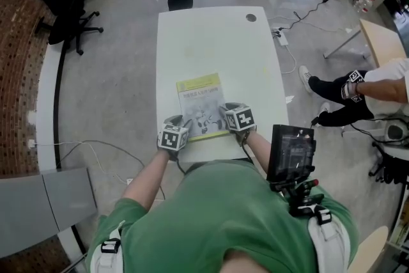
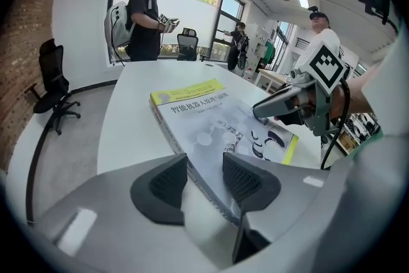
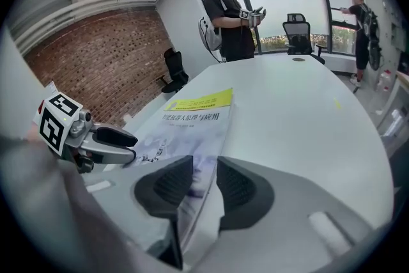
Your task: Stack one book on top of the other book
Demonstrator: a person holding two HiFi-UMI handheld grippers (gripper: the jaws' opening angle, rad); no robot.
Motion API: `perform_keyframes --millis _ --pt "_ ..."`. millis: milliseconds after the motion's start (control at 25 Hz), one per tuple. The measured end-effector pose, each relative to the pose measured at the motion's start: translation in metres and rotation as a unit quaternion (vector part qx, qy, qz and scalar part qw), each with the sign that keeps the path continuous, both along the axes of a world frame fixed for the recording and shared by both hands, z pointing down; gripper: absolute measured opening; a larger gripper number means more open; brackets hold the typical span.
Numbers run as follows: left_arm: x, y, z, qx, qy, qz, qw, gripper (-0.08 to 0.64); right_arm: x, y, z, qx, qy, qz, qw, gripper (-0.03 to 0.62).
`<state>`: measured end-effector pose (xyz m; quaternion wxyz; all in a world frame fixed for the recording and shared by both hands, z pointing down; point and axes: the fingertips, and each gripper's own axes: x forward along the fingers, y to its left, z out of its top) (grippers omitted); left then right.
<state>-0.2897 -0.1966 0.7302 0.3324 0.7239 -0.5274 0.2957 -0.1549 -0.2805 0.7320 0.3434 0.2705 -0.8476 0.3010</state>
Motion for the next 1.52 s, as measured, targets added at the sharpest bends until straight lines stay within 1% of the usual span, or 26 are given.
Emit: perform_keyframes --millis 80,160,200,240,400,520,720,800,920,1120,1240,1280,1400,1520 --pt "-0.001 -0.001 -0.001 0.005 -0.005 0.001 1.0 0.184 0.001 -0.003 -0.006 0.019 0.003 -0.002 1.0 0.12" --pt "-0.004 -0.002 -0.004 0.019 -0.024 -0.003 0.9995 0.154 0.003 -0.005 -0.013 0.041 0.004 -0.003 0.999 0.119" --pt "-0.007 -0.003 -0.007 0.03 -0.037 -0.009 0.9988 0.107 0.005 -0.006 -0.017 0.051 0.004 -0.001 0.999 0.118" --pt "-0.011 -0.004 -0.01 0.043 -0.049 -0.016 0.9977 0.078 0.006 -0.007 -0.021 0.06 0.002 0.002 0.998 0.118" --pt "-0.022 -0.01 -0.029 0.104 -0.065 -0.037 0.9917 0.012 0.014 -0.006 -0.044 0.106 -0.003 0.017 0.994 0.112" --pt "-0.018 -0.014 -0.054 0.151 -0.066 -0.036 0.9856 0.008 0.016 -0.002 -0.07 0.154 -0.015 0.026 0.988 0.088" --pt "-0.002 -0.013 -0.082 0.207 -0.052 -0.029 0.9765 0.008 0.029 0.024 -0.098 0.181 -0.026 0.045 0.982 0.045" --pt "0.008 -0.014 -0.094 0.229 -0.044 -0.021 0.9723 0.007 0.035 0.031 -0.11 0.198 -0.031 0.054 0.978 0.027" --pt "0.027 -0.01 -0.111 0.249 -0.032 -0.008 0.9679 0.006 0.044 0.041 -0.127 0.213 -0.037 0.064 0.974 0.008" --pt "0.051 -0.004 -0.138 0.28 -0.021 0.0 0.9598 0.006 0.057 0.053 -0.151 0.237 -0.052 0.065 0.968 0.005" --pt "0.08 -0.002 -0.157 0.296 0.005 0.005 0.9551 0.006 0.076 0.061 -0.163 0.254 -0.057 0.067 0.963 0.003" --pt "0.09 0.0 -0.164 0.304 0.008 0.007 0.9526 0.006 0.084 0.065 -0.167 0.26 -0.059 0.067 0.961 0.003" --pt "0.12 0.01 -0.185 0.326 0.005 0.008 0.9455 0.006 0.109 0.078 -0.18 0.273 -0.067 0.069 0.957 0.003" --pt "0.157 0.031 -0.194 0.349 -0.002 0.015 0.937 0.006 0.14 0.099 -0.189 0.282 -0.078 0.071 0.954 0.003"
